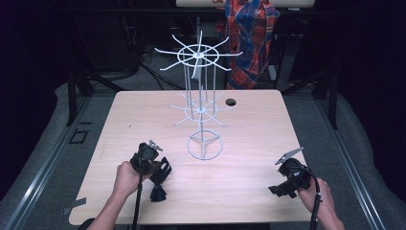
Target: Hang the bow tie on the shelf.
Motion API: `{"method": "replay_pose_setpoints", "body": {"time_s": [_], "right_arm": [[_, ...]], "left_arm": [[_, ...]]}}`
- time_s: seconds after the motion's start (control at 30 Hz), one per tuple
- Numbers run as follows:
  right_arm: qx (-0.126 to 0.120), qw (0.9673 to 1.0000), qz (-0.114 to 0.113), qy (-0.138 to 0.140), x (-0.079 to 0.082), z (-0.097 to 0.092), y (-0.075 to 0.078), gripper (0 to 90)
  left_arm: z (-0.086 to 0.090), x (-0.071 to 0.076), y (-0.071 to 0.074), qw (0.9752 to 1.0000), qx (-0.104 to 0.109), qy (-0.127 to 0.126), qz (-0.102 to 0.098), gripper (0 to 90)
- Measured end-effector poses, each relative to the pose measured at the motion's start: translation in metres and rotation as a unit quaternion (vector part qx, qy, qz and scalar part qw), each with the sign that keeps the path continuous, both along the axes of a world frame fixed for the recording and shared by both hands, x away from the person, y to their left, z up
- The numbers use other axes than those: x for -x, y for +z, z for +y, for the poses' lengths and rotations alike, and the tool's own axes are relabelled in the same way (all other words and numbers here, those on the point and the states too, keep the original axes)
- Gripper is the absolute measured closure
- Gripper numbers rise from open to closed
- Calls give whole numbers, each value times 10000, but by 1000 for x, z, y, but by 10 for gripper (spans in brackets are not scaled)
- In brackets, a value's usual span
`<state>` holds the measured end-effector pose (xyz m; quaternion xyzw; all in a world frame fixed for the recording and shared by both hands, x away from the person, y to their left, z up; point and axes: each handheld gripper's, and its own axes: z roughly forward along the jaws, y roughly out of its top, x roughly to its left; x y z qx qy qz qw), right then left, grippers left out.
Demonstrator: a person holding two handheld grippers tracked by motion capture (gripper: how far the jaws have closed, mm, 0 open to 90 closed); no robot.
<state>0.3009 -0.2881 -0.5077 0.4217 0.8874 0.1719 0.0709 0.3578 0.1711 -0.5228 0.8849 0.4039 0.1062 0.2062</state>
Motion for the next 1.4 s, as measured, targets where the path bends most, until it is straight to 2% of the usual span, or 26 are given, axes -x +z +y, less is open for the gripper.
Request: {"method": "replay_pose_setpoints", "body": {"time_s": [0.3,0.53,1.0,1.03,1.07,1.3,1.4], "right_arm": [[48,10000,17,22,0,-1,0,156],[52,10000,25,25,-1,-1,0,156],[118,9999,19,4,0,-1,0,156],[30,10000,66,24,-1,0,-1,156],[28,10000,61,23,-1,0,-1,156],[27,10000,57,18,-1,0,-1,156],[23,10000,56,15,-1,0,-1,156]], "left_arm": [[8,5,13,9991,233,118,-344,875],[15,9,23,9966,458,228,-644,876],[21,14,36,9925,653,333,-981,876],[22,14,36,9920,670,337,-1020,876],[23,15,38,9911,707,365,-1064,876],[24,15,43,9900,732,354,-1154,876],[23,14,47,9884,777,382,-1246,876]]}}
